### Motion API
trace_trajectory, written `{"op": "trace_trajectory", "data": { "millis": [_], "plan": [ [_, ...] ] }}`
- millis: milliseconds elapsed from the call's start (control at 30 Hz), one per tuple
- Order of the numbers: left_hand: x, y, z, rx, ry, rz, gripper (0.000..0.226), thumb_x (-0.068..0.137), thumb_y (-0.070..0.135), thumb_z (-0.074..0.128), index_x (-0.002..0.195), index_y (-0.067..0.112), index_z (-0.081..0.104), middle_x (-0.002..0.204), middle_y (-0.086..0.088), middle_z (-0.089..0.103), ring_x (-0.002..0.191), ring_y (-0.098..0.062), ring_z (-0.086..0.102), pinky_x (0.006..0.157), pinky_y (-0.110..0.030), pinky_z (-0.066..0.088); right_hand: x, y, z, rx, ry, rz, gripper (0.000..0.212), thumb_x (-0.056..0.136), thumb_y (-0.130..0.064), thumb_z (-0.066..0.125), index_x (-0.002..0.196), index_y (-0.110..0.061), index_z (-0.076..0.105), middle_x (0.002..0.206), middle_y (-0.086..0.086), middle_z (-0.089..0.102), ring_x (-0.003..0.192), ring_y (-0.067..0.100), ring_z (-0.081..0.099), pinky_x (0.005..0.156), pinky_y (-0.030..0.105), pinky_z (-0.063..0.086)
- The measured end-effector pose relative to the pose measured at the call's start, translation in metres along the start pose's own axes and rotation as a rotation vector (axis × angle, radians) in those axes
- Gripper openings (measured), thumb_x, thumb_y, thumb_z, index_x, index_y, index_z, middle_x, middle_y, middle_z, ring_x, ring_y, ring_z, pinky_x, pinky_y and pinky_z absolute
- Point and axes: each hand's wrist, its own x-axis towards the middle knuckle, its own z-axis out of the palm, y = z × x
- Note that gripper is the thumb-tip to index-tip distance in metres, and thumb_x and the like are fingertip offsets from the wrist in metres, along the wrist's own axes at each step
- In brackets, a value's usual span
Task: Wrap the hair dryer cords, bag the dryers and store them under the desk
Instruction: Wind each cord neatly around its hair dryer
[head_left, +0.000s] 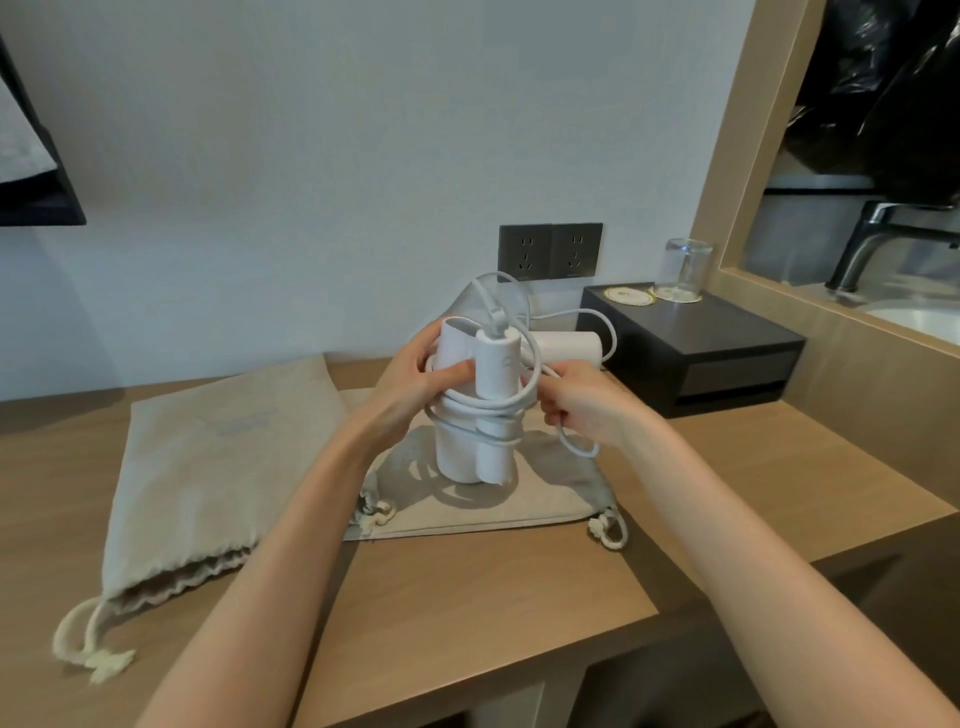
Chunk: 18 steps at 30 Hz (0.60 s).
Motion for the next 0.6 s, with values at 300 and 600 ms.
{"op": "trace_trajectory", "data": {
  "millis": [300, 600],
  "plan": [
    [-0.003, 0.005, 0.003, 0.049, 0.077, 0.036, 0.058, 0.064, 0.045, 0.069, 0.120, 0.031, 0.058, 0.109, 0.001, 0.067, 0.101, -0.018, 0.060, 0.072, -0.027, 0.046, 0.009, 0.009, 0.019, 0.364, 0.229, 0.070, 0.017, 0.089, -0.021, 0.063, 0.076, -0.012, 0.056, 0.061, 0.001, 0.037, 0.051, 0.010, 0.028, 0.049, 0.023, 0.025],
    [0.001, 0.002, 0.005, 0.018, 0.132, -0.005, 0.048, 0.072, 0.036, 0.068, 0.117, 0.035, 0.053, 0.107, 0.000, 0.063, 0.099, -0.020, 0.060, 0.068, -0.027, 0.047, -0.012, 0.002, 0.007, -0.045, 0.177, -0.083, 0.021, 0.094, -0.022, 0.054, 0.079, -0.008, 0.057, 0.065, 0.004, 0.044, 0.055, 0.011, 0.039, 0.054, 0.020, 0.037]
  ]
}}
